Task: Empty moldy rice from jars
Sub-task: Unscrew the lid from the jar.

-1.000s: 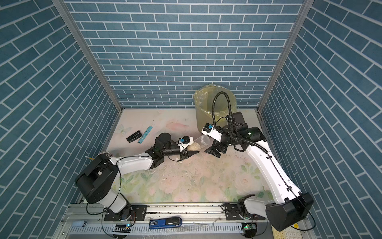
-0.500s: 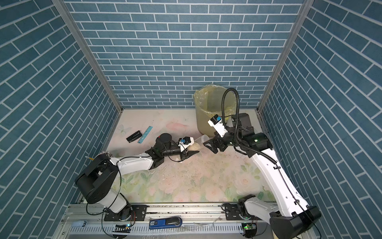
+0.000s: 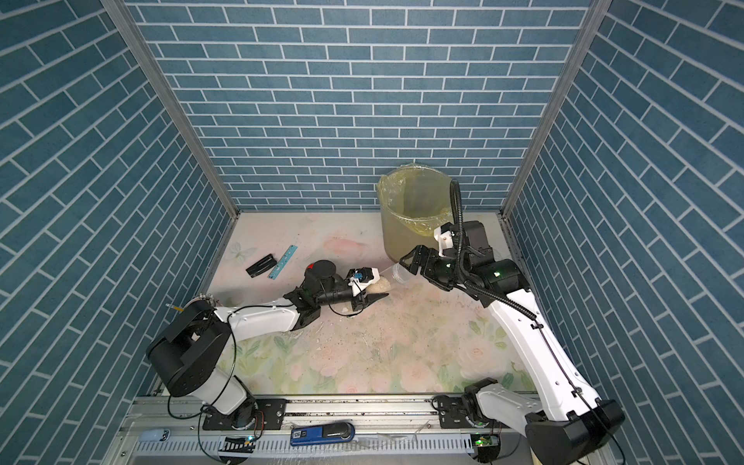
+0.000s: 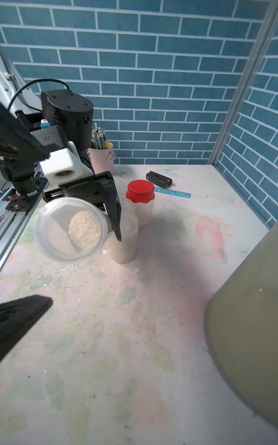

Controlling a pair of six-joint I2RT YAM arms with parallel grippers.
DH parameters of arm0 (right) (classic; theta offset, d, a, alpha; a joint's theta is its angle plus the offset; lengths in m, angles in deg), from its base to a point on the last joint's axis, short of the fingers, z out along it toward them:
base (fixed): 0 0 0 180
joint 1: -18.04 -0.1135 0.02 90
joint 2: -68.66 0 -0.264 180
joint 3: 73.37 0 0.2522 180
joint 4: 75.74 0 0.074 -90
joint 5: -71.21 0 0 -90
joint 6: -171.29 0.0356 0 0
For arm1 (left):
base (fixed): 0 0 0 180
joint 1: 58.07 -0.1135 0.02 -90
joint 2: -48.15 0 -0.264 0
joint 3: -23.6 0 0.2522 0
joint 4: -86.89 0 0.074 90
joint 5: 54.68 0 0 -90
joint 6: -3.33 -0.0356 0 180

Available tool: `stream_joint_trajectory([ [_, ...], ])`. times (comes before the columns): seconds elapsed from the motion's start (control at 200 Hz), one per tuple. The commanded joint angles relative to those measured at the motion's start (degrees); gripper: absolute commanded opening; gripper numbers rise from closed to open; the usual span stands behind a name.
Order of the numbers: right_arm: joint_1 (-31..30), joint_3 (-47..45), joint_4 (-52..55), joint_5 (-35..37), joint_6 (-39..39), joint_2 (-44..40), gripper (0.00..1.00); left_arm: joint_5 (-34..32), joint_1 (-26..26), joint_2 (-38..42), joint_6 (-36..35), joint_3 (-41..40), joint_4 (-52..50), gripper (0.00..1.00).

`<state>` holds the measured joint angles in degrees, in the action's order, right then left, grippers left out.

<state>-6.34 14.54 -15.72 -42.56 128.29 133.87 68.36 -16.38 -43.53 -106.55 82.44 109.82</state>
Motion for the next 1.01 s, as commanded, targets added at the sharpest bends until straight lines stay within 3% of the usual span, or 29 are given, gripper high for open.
stream_joint_trajectory([
  [0.0, -1.1, -0.7, -2.8, 1.3, 9.4, 0.8, 0.88, -0.1, 0.4, 0.5, -0.6, -0.5, 1.4, 0.0],
  [1.0, -3.9, 1.3, -1.5, 1.0, 6.7, 6.5, 0.79, -0.4, 0.4, 0.2, -0.8, -0.6, 1.3, 0.0],
])
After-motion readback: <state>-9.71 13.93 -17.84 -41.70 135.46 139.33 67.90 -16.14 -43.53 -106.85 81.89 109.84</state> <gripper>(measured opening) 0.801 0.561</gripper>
